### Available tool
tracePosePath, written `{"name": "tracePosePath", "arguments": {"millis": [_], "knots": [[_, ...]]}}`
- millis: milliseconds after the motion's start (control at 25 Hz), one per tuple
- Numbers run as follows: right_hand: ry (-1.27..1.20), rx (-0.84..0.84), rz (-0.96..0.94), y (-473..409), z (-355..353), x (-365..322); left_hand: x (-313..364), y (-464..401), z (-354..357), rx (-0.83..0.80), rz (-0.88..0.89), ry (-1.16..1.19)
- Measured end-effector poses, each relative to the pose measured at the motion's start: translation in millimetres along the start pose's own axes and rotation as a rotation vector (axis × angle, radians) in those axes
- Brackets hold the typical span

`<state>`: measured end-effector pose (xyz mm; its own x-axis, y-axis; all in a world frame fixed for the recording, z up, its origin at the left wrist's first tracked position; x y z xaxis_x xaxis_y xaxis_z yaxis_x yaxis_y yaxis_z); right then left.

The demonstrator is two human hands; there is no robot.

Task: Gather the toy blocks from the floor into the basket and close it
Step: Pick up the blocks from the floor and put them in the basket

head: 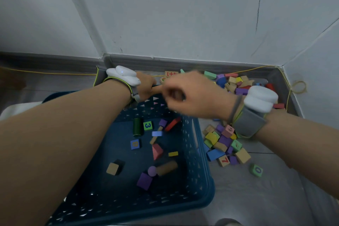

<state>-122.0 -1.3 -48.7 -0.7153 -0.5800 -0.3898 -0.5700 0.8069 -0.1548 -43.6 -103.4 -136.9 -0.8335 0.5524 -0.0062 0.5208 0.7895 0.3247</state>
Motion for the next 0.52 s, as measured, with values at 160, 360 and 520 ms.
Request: {"name": "tracePosePath", "arguments": {"millis": [160,360,520], "knots": [[-0.068,0.352,0.476,53.3,11.0,86.5,1.6,2.9,0.1,0.014,-0.017,0.044],[-0.028,-0.753,0.645,139.1,137.1,102.5,10.3,5.0,-2.8,-0.008,-0.009,0.050],[0.195,-0.843,0.404,152.4,167.1,78.3,12.2,7.2,-5.5,0.008,-0.015,0.060]]}}
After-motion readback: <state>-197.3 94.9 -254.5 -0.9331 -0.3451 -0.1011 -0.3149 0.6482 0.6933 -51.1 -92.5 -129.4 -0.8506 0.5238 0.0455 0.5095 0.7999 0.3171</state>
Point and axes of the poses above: each hand's wrist, its own y-axis away from the middle knuckle, its own z-axis out of the palm, x = y × z, the point moved 7 cm from there along -y, towards the middle knuckle, and after that the axes turned 13 degrees about -z, right-handed, at the moved point
